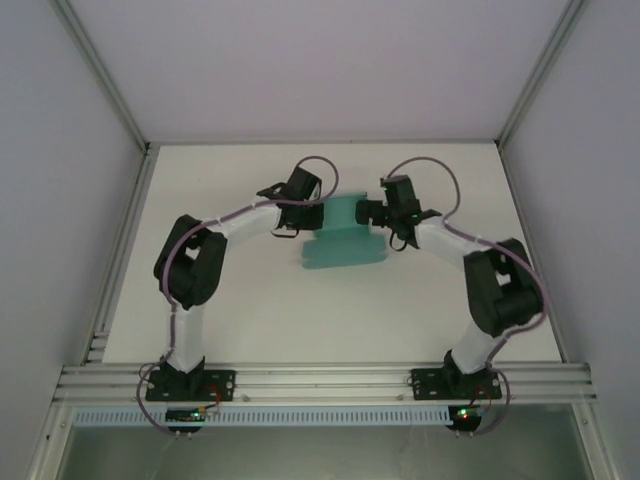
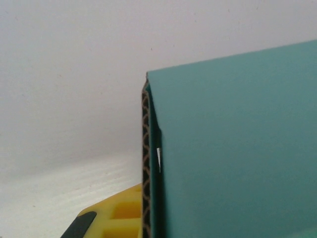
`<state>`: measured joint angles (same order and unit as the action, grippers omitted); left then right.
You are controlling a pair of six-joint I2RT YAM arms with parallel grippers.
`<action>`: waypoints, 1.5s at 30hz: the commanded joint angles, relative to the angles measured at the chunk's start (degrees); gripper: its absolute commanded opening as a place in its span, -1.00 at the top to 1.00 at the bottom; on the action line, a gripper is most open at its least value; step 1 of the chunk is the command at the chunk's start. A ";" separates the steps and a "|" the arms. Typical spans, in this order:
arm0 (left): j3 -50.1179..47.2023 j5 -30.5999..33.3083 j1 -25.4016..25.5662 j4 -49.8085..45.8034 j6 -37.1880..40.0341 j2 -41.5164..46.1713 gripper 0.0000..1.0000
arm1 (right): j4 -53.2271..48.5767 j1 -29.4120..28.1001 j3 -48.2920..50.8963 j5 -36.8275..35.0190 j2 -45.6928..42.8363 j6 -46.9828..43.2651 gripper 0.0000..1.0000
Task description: Assemble paper box
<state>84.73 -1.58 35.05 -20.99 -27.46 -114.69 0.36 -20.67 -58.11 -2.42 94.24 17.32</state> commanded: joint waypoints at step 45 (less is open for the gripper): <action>13.59 8.01 8.87 -39.28 33.21 -10.81 0.91 | -10.54 13.06 10.16 12.00 -22.51 -5.13 -0.99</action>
<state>97.95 4.60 43.90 -64.51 7.20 -123.13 -8.84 -7.94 -48.25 9.89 72.20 12.99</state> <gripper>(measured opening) 0.081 0.992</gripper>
